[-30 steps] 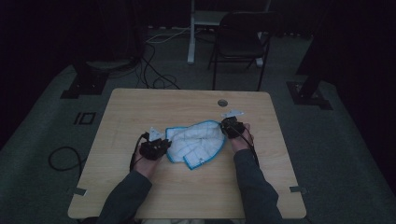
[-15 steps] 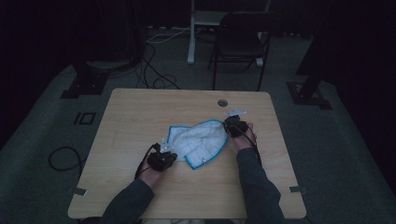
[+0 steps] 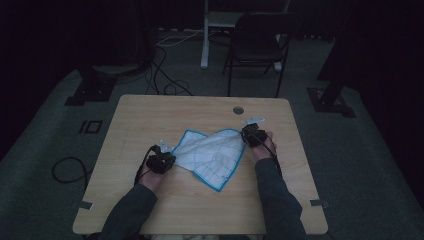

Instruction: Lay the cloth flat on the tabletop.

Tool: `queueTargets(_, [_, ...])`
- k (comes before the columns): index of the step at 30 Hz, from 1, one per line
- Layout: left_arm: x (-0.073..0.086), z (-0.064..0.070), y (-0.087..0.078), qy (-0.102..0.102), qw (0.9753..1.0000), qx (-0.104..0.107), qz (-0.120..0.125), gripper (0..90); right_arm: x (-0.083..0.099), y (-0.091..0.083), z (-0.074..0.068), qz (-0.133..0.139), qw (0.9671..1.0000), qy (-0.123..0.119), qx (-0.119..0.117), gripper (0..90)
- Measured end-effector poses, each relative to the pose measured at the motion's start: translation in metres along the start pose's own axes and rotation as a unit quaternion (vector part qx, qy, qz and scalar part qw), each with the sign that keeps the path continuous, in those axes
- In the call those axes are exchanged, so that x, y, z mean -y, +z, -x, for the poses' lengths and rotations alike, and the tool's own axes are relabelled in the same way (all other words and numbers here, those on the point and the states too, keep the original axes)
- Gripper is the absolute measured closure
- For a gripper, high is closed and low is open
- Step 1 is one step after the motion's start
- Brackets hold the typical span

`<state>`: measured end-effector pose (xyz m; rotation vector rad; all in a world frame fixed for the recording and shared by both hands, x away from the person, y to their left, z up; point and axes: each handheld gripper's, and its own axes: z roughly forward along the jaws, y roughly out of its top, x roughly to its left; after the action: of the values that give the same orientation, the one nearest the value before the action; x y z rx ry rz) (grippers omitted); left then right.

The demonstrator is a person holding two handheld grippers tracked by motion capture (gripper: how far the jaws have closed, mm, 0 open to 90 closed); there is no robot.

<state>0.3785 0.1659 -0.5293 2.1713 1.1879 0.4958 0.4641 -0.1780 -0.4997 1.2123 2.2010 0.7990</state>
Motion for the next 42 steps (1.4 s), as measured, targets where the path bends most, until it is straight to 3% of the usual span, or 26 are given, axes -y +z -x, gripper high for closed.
queueTargets(2, [0.0,0.002,0.0,0.001,1.0,-0.002,0.002,89.1,0.0,-0.001,-0.001,0.0,1.0,0.002,-0.003,84.9])
queueTargets(6, [0.001,0.002,0.0,-0.001,1.0,-0.001,0.004,88.5,0.0,-0.009,-0.004,0.01,0.9999,0.001,-0.003,71.7])
queueTargets(10, [0.0,0.002,-0.001,-0.004,1.0,0.001,0.009,87.6,0.003,-0.024,-0.008,0.027,0.9995,0.009,-0.011,66.8])
queueTargets(13, [-0.001,0.004,-0.005,-0.003,0.9998,0.004,0.019,86.9,0.009,-0.035,-0.017,0.037,0.999,-0.002,-0.026,66.6])
queueTargets(20, [-0.006,0.012,-0.015,0.007,0.9992,0.014,0.038,85.6,0.027,-0.054,-0.051,0.055,0.994,-0.025,-0.091,70.3])
queueTargets(27, [-0.004,0.018,-0.019,0.012,0.9988,0.02,0.042,84.5,0.041,-0.068,-0.096,0.069,0.987,-0.063,-0.13,68.4])
queueTargets(35, [0.009,0.014,-0.019,0.011,0.9992,0.024,0.03,77.9,0.066,-0.068,-0.14,0.046,0.9799,-0.106,-0.162,62.6])
queueTargets(42, [0.014,0.013,-0.013,0.017,0.9989,0.034,0.026,65.9,0.08,-0.058,-0.151,0.018,0.9779,-0.12,-0.171,59.9])
